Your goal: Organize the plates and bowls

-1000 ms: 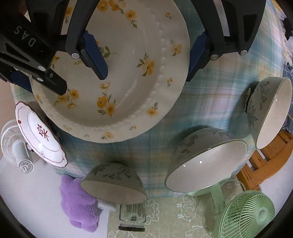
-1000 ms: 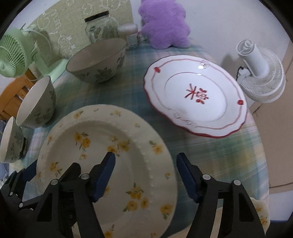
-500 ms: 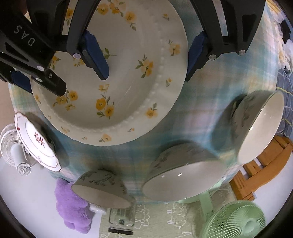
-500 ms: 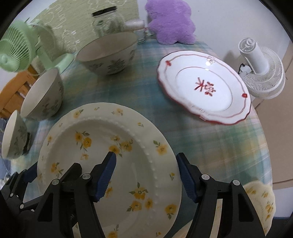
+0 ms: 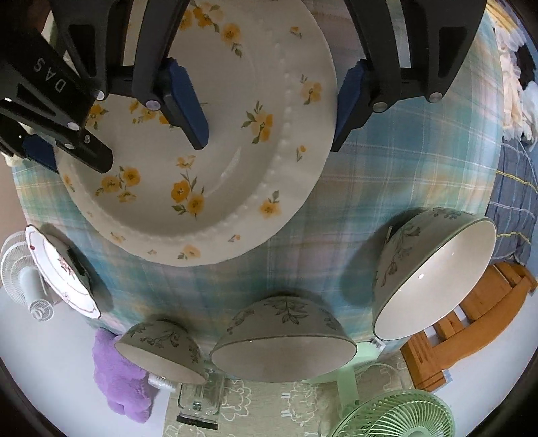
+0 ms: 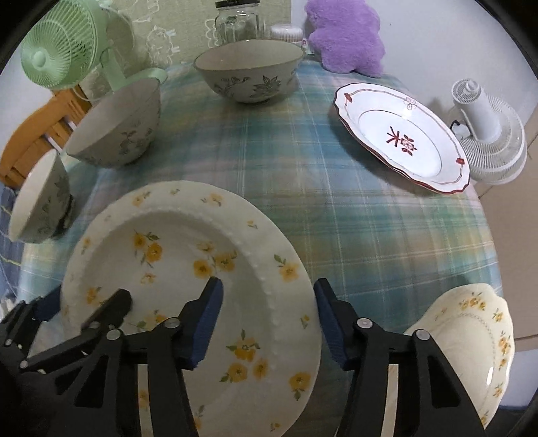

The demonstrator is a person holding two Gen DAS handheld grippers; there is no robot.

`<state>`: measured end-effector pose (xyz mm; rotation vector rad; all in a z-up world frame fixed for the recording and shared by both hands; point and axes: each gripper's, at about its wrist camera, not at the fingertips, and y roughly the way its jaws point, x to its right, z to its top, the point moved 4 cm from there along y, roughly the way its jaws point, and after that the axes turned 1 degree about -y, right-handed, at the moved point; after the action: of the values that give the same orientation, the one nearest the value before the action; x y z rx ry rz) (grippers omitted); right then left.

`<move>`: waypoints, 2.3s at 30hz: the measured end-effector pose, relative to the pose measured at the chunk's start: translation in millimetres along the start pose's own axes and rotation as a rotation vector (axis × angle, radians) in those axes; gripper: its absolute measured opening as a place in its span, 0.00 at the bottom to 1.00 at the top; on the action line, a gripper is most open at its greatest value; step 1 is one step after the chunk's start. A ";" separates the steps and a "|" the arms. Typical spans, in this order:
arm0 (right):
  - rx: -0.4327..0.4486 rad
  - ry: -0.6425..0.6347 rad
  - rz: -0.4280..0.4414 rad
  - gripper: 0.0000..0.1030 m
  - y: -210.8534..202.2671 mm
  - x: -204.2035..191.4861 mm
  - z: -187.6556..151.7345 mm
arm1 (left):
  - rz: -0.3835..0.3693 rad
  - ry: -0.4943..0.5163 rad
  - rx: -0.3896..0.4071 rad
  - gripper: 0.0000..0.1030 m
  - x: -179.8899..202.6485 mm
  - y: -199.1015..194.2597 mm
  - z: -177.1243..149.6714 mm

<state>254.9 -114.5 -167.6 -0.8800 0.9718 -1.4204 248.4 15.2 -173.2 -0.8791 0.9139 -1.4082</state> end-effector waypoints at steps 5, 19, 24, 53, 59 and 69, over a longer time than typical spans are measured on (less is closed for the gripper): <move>0.012 -0.013 -0.003 0.57 3.9 -0.4 -0.1 | -0.002 -0.021 0.007 0.73 -1.4 1.3 1.4; -0.007 -0.015 -0.006 0.57 -8.8 -3.0 -4.4 | -0.014 0.015 -0.007 0.72 -1.8 -14.5 -0.9; 0.011 -0.001 -0.028 0.57 -29.3 -5.7 -11.6 | -0.037 0.013 0.012 0.71 -5.0 -33.4 -5.3; 0.114 0.113 -0.069 0.57 -120.3 72.6 -66.6 | -0.101 0.095 0.107 0.71 74.3 -117.5 -41.0; 0.118 0.100 -0.075 0.57 -126.7 109.3 -68.6 | -0.106 0.089 0.106 0.71 110.7 -120.8 -46.4; 0.096 0.106 -0.091 0.57 -123.0 167.1 -75.8 | -0.127 0.095 0.073 0.71 166.9 -111.4 -56.6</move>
<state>126.2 -274.0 -85.1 -0.7925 0.9441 -1.5917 145.4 -148.4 -95.2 -0.8325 0.8849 -1.5941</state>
